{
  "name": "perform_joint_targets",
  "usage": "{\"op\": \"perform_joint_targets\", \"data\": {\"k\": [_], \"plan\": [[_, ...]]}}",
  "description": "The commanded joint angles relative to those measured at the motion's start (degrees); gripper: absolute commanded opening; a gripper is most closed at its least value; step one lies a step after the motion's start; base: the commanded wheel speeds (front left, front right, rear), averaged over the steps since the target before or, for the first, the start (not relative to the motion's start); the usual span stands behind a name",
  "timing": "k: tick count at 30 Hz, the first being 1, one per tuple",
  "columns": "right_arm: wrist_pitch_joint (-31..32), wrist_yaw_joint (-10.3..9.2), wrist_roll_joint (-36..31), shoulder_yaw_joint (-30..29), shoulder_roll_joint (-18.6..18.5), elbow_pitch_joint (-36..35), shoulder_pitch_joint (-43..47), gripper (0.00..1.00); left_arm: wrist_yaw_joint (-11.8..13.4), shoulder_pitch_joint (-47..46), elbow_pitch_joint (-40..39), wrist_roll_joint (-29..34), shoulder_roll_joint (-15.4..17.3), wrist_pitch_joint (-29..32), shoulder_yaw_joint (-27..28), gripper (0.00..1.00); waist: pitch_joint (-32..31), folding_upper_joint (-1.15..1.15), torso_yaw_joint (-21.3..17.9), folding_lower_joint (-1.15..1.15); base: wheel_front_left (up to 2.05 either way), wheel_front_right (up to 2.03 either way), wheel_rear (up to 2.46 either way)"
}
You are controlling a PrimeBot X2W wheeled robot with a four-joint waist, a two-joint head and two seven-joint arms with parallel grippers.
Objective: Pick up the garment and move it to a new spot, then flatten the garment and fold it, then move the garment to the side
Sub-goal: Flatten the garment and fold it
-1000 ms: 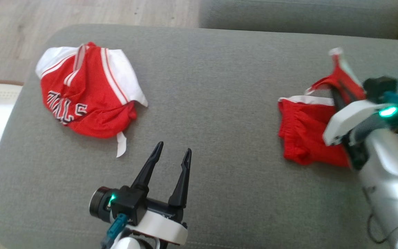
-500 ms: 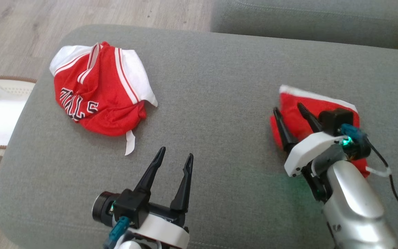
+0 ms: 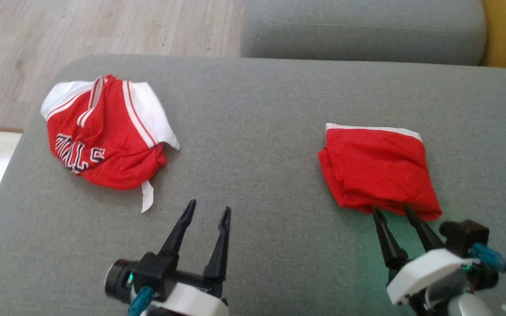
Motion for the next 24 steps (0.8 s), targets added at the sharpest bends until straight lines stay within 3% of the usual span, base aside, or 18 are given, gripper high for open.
{"op": "perform_joint_targets", "data": {"k": [1, 5, 10, 16, 24], "plan": [[-0.2, -0.05, 0.6, 1.0, -0.4, -2.8, -1.4, 1.0, -0.3, -0.6, -1.8, 0.6, 0.0, -0.3, 2.2, 1.0, -0.9, 0.0, -0.9, 0.0, 0.0, 0.0, 0.0], [-2.9, -0.05, 1.4, 2.4, -2.1, -4.5, 1.4, 1.0, 0.5, 1.9, -2.0, 0.7, 0.0, -0.3, 4.6, 1.0, -3.0, 0.0, -3.1, 0.0, 0.0, 0.0, 0.0], [-9.8, -0.05, 1.3, 3.3, -5.1, -1.7, 1.0, 1.0, 1.1, 4.8, -2.8, 1.4, 0.2, -0.3, 8.2, 1.0, -4.9, 0.0, -5.4, 0.0, 0.0, 0.0, 0.0], [-17.1, -0.05, 1.6, 3.4, -5.3, 4.9, -1.0, 1.0, 0.7, 8.2, -4.0, 1.6, 0.6, -0.3, 12.6, 1.0, -6.8, 0.0, -7.5, 0.0, 0.0, 0.0, 0.0], [-19.3, -0.05, -2.0, 3.8, -4.7, 9.9, -2.7, 1.0, 0.4, 11.3, -4.5, 1.4, 0.3, -0.3, 17.0, 1.0, -8.6, 0.0, -8.7, 0.0, 0.0, 0.0, 0.0]]}}
